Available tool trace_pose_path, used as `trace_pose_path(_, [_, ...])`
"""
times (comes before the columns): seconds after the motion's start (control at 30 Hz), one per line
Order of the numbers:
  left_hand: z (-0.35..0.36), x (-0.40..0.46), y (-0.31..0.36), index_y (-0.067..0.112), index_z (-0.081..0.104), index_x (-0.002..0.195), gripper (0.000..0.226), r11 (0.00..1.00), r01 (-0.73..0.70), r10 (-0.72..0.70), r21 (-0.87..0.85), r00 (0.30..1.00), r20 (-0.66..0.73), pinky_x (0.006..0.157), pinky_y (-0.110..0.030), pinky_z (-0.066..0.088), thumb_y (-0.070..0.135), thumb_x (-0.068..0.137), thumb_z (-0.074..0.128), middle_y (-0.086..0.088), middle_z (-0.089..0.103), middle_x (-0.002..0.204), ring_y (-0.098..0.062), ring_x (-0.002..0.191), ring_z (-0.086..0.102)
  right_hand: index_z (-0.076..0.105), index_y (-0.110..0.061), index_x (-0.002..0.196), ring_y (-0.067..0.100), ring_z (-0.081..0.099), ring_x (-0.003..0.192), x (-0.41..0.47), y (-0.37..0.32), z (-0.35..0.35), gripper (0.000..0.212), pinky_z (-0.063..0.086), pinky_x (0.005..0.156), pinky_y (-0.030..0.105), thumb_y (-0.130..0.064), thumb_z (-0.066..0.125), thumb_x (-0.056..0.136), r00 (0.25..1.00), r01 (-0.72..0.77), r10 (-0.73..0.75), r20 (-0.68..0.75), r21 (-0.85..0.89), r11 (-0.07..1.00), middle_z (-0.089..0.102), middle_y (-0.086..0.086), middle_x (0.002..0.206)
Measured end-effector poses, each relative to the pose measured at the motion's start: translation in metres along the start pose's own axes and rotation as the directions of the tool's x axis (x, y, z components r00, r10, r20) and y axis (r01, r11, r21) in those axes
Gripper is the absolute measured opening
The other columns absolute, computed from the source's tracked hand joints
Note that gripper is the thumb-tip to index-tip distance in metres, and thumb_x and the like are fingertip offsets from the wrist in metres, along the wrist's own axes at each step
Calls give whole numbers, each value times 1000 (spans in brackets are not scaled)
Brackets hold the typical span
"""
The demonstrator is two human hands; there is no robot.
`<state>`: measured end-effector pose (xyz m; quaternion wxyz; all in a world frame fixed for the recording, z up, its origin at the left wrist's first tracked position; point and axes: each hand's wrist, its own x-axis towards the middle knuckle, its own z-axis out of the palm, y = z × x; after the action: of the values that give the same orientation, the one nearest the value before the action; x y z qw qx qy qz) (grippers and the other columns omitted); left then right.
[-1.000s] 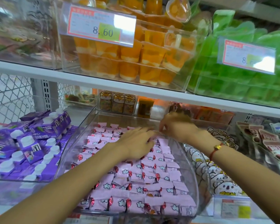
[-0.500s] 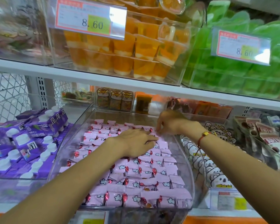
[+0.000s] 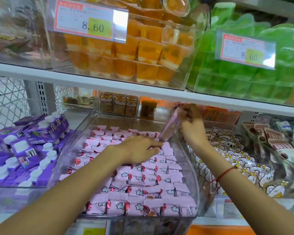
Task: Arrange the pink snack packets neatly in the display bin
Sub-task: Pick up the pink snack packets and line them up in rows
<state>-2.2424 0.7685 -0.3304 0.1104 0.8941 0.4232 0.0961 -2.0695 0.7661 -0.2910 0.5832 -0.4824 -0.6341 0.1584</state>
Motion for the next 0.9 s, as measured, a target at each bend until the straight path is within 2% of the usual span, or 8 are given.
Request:
trace_pose_path(0.1, [-14, 0, -3, 26, 59, 122, 33, 942, 101, -151, -321, 979, -136, 66, -23, 44, 41, 99, 40, 4, 65, 90, -11, 71, 59, 51, -19, 96, 7, 53, 72, -6, -12, -1, 7, 47, 69, 26, -19, 45, 98, 988, -41, 51, -144, 68, 997, 55, -3, 80])
trace_pose_path(0.27, [-43, -4, 1, 29, 51, 118, 56, 738, 104, -244, -666, 962, -120, 79, -23, 42, 62, 74, 59, 15, 56, 111, -4, 102, 56, 51, -20, 89, 16, 53, 79, -6, -26, -7, 14, 48, 78, 30, -12, 43, 97, 909, -336, 403, -111, 379, 862, 54, 1, 82])
trace_pose_path(0.43, [-41, -4, 14, 26, 50, 130, 43, 742, 52, -139, -669, 987, -78, 61, -6, 45, 35, 89, 61, 16, 56, 108, 7, 83, 58, 54, -14, 85, 11, 51, 68, -10, -31, -5, 17, 44, 61, 19, -5, 43, 95, 842, -470, 539, 26, 526, 709, 55, 1, 75])
trace_pose_path(0.53, [-44, -6, 12, 27, 57, 120, 31, 671, 66, -201, -738, 975, -96, 51, -2, 44, 32, 89, 63, 13, 62, 98, 5, 70, 63, 59, -9, 101, 18, 60, 87, -9, -31, -11, 15, 49, 75, 23, -12, 46, 97, 876, -466, 476, 83, 408, 785, 64, 8, 95])
trace_pose_path(0.63, [-44, -8, 14, 20, 65, 107, 30, 450, 131, -377, -883, 925, -55, 48, -10, 49, 40, 85, 66, -1, 71, 91, -2, 68, 67, 54, -11, 110, 24, 59, 96, -12, -27, -16, 17, 45, 77, 30, -12, 49, 94, 986, -150, 161, 48, -178, 972, 63, 9, 105])
trace_pose_path(0.7, [-42, -5, 15, 9, 66, 110, 43, 320, 137, -448, -938, 894, -22, 49, -16, 52, 41, 82, 69, -6, 74, 91, -8, 70, 70, 55, -11, 111, 29, 60, 97, -16, -27, -15, 25, 48, 77, 33, -7, 57, 86, 978, 163, -77, 196, -476, 864, 63, 12, 103])
trace_pose_path(0.8, [-37, -3, 19, 12, 65, 111, 47, 301, 137, -450, -944, 893, -14, 49, -17, 52, 45, 79, 70, -2, 75, 87, -8, 69, 72, 53, -21, 127, 26, 46, 120, -19, -23, -8, 51, 45, 93, 39, -9, 65, 79, 896, 432, -239, 375, -603, 671, 57, 5, 125])
trace_pose_path(0.9, [-35, 0, 20, 20, 65, 111, 42, 289, 101, -379, -952, 925, -17, 58, -21, 54, 51, 83, 59, 2, 76, 88, -9, 77, 72, 61, -22, 119, 26, 51, 112, -20, -22, -8, 42, 48, 79, 34, -14, 67, 78, 886, 464, -343, 313, -606, 646, 63, 3, 114])
